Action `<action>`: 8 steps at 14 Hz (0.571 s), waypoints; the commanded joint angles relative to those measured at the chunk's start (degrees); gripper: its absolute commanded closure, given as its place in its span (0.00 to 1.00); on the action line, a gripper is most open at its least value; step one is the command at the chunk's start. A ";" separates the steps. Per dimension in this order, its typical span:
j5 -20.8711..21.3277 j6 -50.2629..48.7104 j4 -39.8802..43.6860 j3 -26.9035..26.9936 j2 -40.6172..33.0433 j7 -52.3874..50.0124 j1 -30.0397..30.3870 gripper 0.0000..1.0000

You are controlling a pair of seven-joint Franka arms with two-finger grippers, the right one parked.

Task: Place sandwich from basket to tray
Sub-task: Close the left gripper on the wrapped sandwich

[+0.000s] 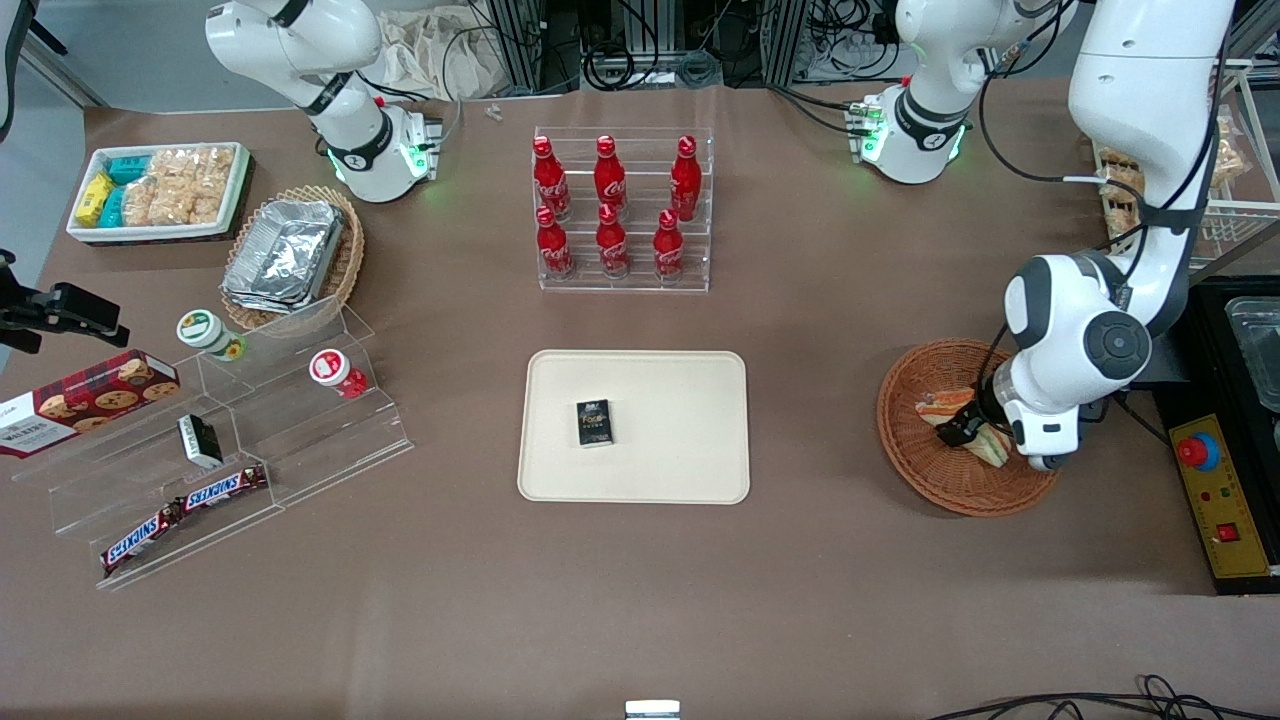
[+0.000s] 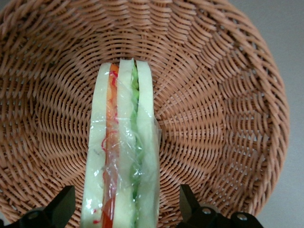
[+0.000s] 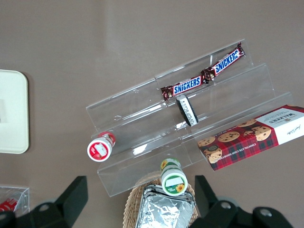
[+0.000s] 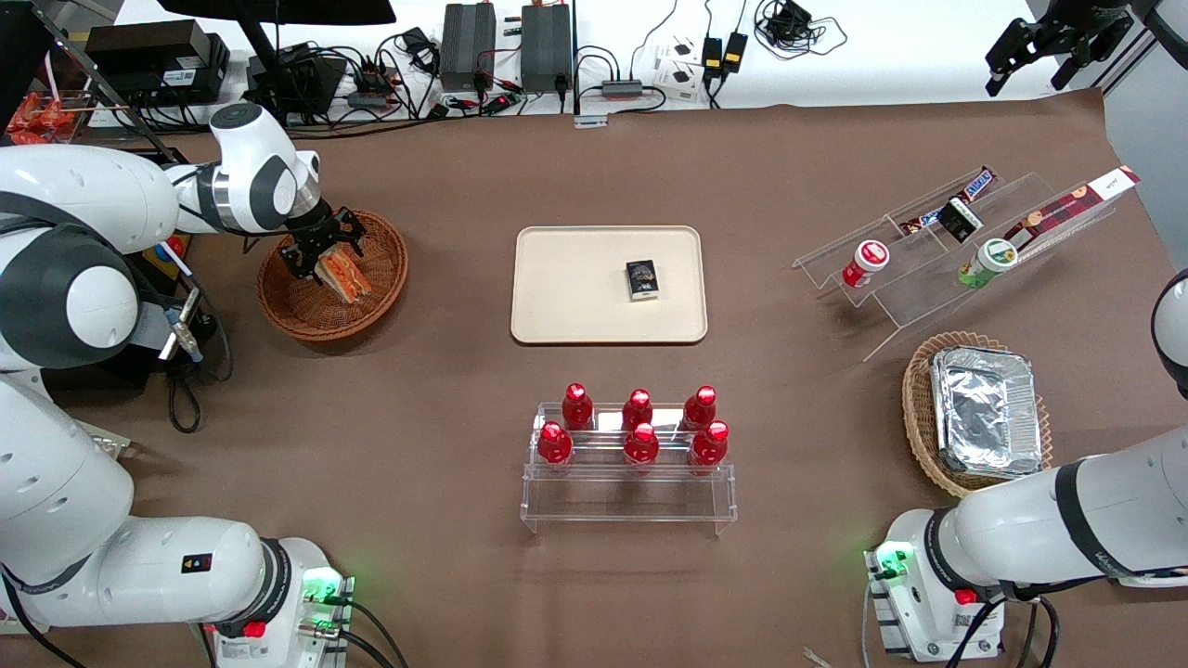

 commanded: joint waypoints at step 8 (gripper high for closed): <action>1.63 0.60 -0.87 -0.21 -2.68 -2.24 0.27 0.95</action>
